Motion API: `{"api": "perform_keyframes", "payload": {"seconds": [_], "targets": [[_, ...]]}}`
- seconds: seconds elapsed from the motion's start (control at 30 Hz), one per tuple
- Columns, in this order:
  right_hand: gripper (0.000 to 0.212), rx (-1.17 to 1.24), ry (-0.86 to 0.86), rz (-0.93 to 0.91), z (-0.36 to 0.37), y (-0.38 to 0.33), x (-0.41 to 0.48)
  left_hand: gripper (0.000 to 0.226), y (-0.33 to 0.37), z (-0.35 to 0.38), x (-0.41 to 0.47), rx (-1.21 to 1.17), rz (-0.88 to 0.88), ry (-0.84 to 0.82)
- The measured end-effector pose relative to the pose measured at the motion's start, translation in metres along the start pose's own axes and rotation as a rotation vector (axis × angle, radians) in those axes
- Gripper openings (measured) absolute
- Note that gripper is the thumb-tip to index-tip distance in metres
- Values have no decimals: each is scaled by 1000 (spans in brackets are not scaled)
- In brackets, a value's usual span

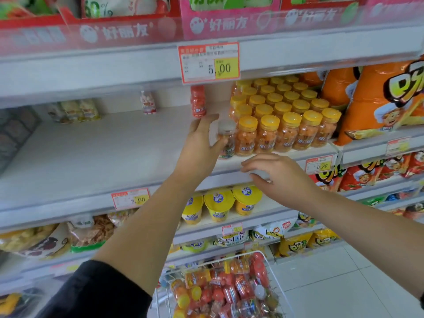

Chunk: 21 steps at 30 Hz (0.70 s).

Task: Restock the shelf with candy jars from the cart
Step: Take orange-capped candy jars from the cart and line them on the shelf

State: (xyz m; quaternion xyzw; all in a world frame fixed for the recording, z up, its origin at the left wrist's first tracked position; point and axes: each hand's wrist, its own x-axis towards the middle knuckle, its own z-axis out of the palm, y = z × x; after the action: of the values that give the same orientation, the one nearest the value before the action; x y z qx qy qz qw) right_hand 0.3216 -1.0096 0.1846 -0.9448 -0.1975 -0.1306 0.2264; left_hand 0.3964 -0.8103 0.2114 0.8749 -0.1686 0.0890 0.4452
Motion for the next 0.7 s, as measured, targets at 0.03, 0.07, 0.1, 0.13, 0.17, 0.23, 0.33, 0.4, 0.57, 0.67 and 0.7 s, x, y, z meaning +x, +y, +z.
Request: {"api": "perform_keyframes", "payload": {"seconds": [0.03, 0.07, 0.1, 0.13, 0.17, 0.23, 0.33, 0.4, 0.57, 0.67, 0.7], "targets": [[21, 29, 12, -10, 5, -3, -10, 47, 2, -4, -12, -49, 11, 55], [20, 57, 6, -22, 12, -7, -20, 41, 4, -8, -26, -107, 26, 119], [19, 78, -26, -32, 21, -10, -32, 36, 4, -11, -45, -163, 35, 177], [18, 91, -91, -26, 35, -10, -45, 34, 2, -13, -66, -195, 30, 222], [17, 106, -186, -7, 50, -9, -59, 35, -3, -13, -89, -202, 10, 248], [16, 136, -439, 55, 88, 1, -86, 35, -21, -5, -137, -179, -84, 250], [18, 141, -789, 152, 141, 17, -122, 32, -64, 19, -207, -113, -338, 193], [17, 129, -907, 193, 170, 26, -142, 26, -97, 42, -249, -43, -499, 125], [28, 131, -1054, 267, 241, 51, -182, 27, -167, 104, -334, 55, -860, -73], [48, 114, -1041, 313, 277, 62, -189, 43, -202, 130, -367, 150, -978, -159], [54, 79, -987, 318, 289, 66, -189, 50, -214, 137, -373, 184, -999, -172]]}}
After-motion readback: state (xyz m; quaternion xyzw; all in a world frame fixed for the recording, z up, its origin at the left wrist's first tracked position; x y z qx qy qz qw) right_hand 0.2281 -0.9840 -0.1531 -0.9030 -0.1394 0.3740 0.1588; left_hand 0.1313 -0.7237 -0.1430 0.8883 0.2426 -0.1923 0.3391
